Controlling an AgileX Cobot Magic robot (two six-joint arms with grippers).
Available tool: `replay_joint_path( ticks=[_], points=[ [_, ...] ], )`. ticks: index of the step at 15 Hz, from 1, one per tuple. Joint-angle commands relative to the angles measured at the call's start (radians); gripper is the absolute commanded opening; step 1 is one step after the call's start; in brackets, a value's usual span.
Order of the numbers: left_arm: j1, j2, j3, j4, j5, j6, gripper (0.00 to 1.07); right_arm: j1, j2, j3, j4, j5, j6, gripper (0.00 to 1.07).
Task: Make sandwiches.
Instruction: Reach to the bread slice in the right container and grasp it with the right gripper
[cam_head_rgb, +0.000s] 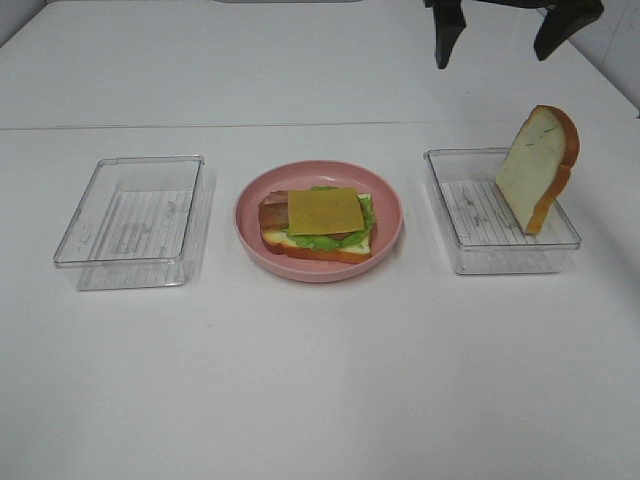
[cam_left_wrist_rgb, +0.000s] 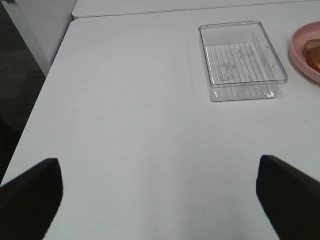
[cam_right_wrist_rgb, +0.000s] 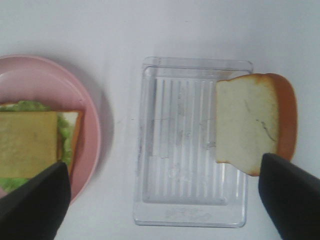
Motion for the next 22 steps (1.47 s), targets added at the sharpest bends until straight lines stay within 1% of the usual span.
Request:
replay_joint_path(
  ticks=[1, 2, 4, 5, 6, 8, 11, 12, 16, 17, 18, 19, 20, 21, 22],
  points=[
    [-0.003, -0.018, 0.003, -0.010, -0.005, -0.003, 0.98, -0.092, 0.008, -0.005, 0.020, 0.041, -0.026, 0.97],
    [-0.003, -0.018, 0.003, -0.010, -0.005, -0.003, 0.98, -0.136, 0.018, -0.005, 0.074, 0.031, -0.049, 0.97],
    [-0.003, -0.018, 0.003, -0.010, -0.005, -0.003, 0.98, -0.189, 0.042, -0.005, 0.124, 0.030, -0.080, 0.96],
    [-0.003, -0.018, 0.003, -0.010, -0.005, -0.003, 0.98, -0.232, 0.074, -0.005, 0.137, 0.030, -0.085, 0.96],
    [-0.003, -0.018, 0.003, -0.010, -0.005, -0.003, 0.98, -0.255, 0.090, -0.005, 0.139, 0.030, -0.089, 0.96],
    [-0.003, -0.018, 0.003, -0.010, -0.005, -0.003, 0.98, -0.279, 0.117, -0.005, 0.146, 0.023, -0.104, 0.96],
    [-0.003, -0.018, 0.003, -0.010, -0.005, -0.003, 0.98, -0.279, 0.183, -0.006, 0.164, -0.008, -0.108, 0.96],
    [-0.003, -0.018, 0.003, -0.010, -0.005, -0.003, 0.98, -0.279, 0.229, -0.007, 0.188, -0.022, -0.108, 0.96],
    [-0.003, -0.018, 0.003, -0.010, -0.005, -0.003, 0.98, -0.277, 0.268, -0.007, 0.192, -0.024, -0.108, 0.93],
    [-0.003, -0.018, 0.003, -0.010, -0.005, -0.003, 0.98, -0.277, 0.268, -0.008, 0.193, -0.026, -0.111, 0.89],
    [-0.003, -0.018, 0.003, -0.010, -0.005, -0.003, 0.98, -0.277, 0.268, -0.008, 0.193, -0.023, -0.129, 0.77],
    [-0.003, -0.018, 0.003, -0.010, -0.005, -0.003, 0.98, -0.277, 0.268, -0.008, 0.191, -0.018, -0.133, 0.48],
    [-0.003, -0.018, 0.003, -0.010, -0.005, -0.003, 0.98, -0.277, 0.268, -0.008, 0.191, -0.013, -0.133, 0.37],
    [-0.003, -0.018, 0.003, -0.010, -0.005, -0.003, 0.98, -0.277, 0.268, -0.008, 0.185, -0.003, -0.133, 0.19],
    [-0.003, -0.018, 0.003, -0.010, -0.005, -0.003, 0.98, -0.277, 0.267, -0.008, 0.183, 0.001, -0.133, 0.08]
  ],
)
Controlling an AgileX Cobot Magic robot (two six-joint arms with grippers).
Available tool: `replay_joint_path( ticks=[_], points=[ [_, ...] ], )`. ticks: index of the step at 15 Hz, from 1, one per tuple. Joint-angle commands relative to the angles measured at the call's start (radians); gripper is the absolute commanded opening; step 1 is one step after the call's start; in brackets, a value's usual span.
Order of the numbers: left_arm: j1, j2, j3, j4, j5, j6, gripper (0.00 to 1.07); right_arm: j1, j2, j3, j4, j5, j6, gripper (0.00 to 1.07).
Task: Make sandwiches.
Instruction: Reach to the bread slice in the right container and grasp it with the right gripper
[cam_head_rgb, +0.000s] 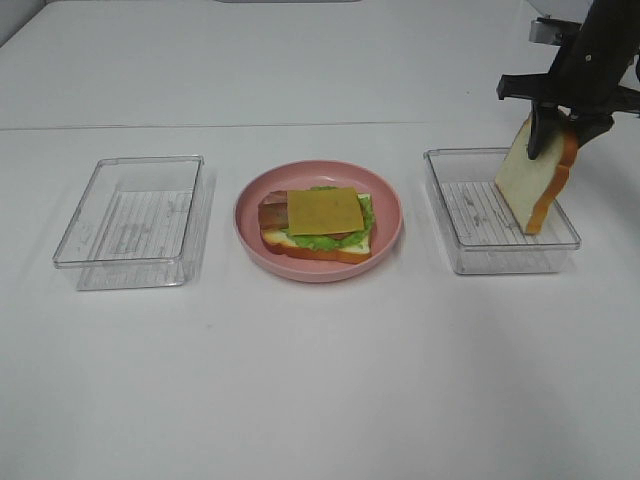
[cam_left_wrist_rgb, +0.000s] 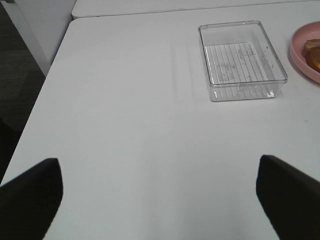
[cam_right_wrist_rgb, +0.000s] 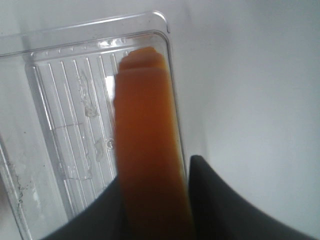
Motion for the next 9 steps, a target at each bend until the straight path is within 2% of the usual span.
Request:
replay_joint_path(
  ticks=[1, 6, 9],
  points=[
    [-0.003, -0.018, 0.003, -0.010, -0.005, -0.003, 0.98, 0.002, 0.002, -0.003, -0.003, 0.026, -0.008, 0.05],
    [-0.003, -0.018, 0.003, -0.010, -0.005, -0.003, 0.98, 0.002, 0.002, -0.003, 0.007, 0.056, -0.009, 0.05],
    [-0.003, -0.018, 0.003, -0.010, -0.005, -0.003, 0.98, 0.002, -0.033, -0.003, 0.018, 0.084, -0.005, 0.00]
  ],
)
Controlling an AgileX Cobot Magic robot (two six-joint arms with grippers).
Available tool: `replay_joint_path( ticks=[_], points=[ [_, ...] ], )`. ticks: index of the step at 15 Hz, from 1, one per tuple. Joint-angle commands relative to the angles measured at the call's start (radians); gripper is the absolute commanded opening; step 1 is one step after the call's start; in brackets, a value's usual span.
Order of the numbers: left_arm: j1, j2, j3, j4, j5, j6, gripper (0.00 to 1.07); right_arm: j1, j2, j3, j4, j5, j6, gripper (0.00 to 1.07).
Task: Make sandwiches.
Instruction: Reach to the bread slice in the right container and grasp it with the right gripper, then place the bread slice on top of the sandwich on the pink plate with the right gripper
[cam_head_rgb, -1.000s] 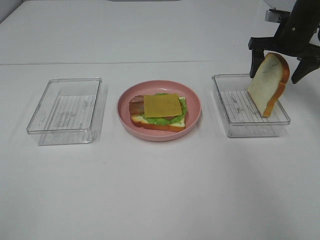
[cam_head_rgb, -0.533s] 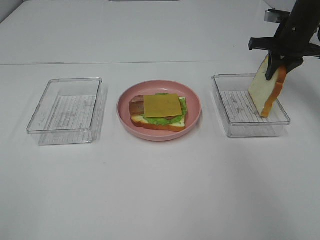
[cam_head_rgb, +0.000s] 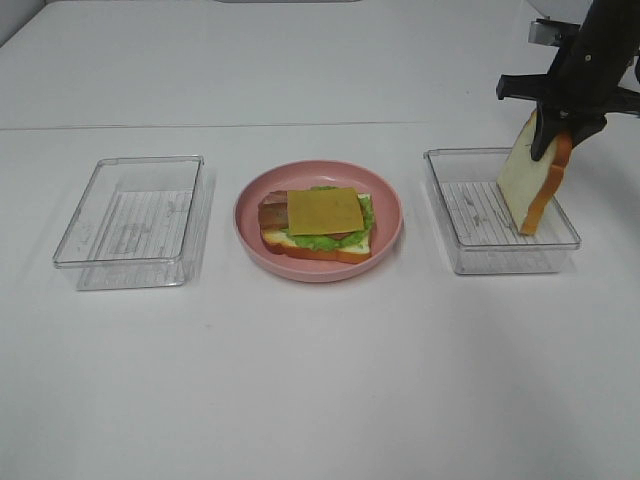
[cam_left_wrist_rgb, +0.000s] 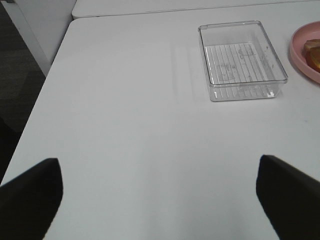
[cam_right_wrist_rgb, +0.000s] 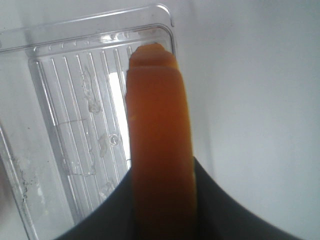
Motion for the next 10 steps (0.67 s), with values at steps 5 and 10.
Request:
replay_joint_path(
  ticks=[5, 10],
  points=[
    [-0.003, -0.018, 0.003, -0.010, -0.005, -0.003, 0.98, 0.004, -0.215, 0.025, 0.051, 0.119, -0.003, 0.00],
    [-0.003, -0.018, 0.003, -0.010, -0.005, -0.003, 0.98, 0.004, -0.423, 0.218, 0.489, -0.030, -0.201, 0.00]
  ],
)
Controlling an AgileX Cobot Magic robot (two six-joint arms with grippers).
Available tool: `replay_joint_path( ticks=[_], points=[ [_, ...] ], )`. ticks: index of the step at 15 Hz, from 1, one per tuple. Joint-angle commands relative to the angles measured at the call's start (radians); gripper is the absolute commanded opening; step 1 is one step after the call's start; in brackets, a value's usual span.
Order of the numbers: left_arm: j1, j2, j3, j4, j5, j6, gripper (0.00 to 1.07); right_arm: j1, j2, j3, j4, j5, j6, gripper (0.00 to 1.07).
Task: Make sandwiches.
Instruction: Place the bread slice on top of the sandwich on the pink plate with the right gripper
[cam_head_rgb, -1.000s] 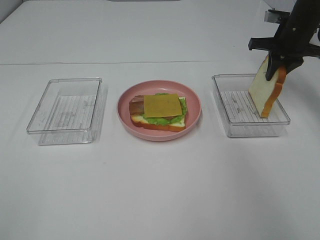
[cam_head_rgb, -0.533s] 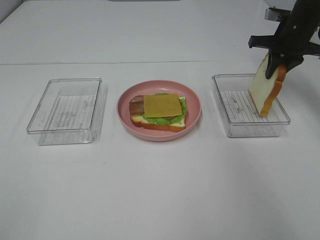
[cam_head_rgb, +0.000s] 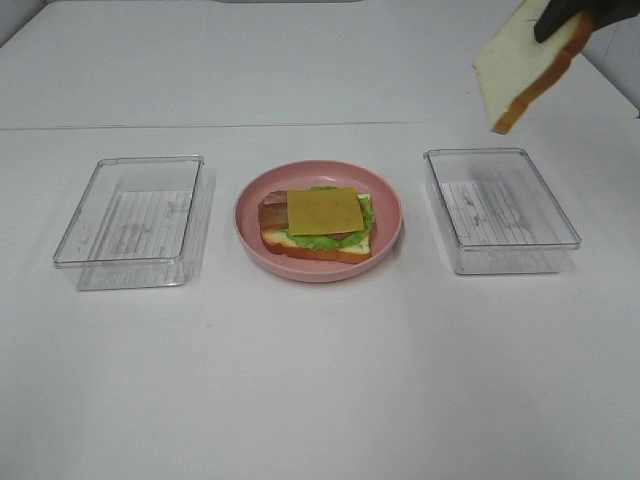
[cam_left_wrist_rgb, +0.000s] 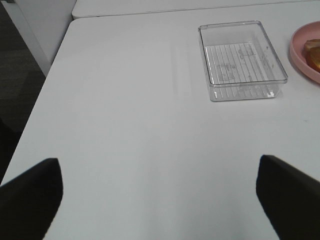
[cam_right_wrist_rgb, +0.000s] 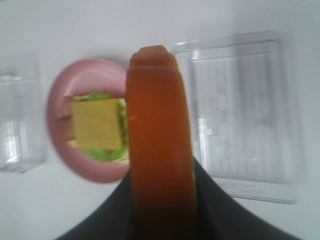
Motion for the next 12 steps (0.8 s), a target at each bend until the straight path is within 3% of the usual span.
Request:
replay_joint_path(
  ticks=[1, 3, 6, 9, 12],
  points=[
    [-0.003, -0.018, 0.003, -0.010, -0.005, -0.003, 0.98, 0.005, -0.044, 0.155, 0.377, -0.058, -0.179, 0.00],
    [-0.003, -0.018, 0.003, -0.010, -0.005, -0.003, 0.98, 0.027, -0.044, 0.269, 0.560, -0.132, -0.285, 0.00],
    [-0.003, -0.018, 0.003, -0.010, -0.005, -0.003, 0.98, 0.135, 0.008, 0.340, 0.589, -0.287, -0.312, 0.00],
    [-0.003, -0.018, 0.003, -0.009, -0.005, -0.003, 0.98, 0.235, 0.175, 0.311, 0.679, -0.305, -0.316, 0.00],
    [-0.003, -0.018, 0.003, -0.009, -0.005, -0.003, 0.98, 0.250, 0.279, 0.221, 0.693, -0.296, -0.298, 0.00]
  ],
)
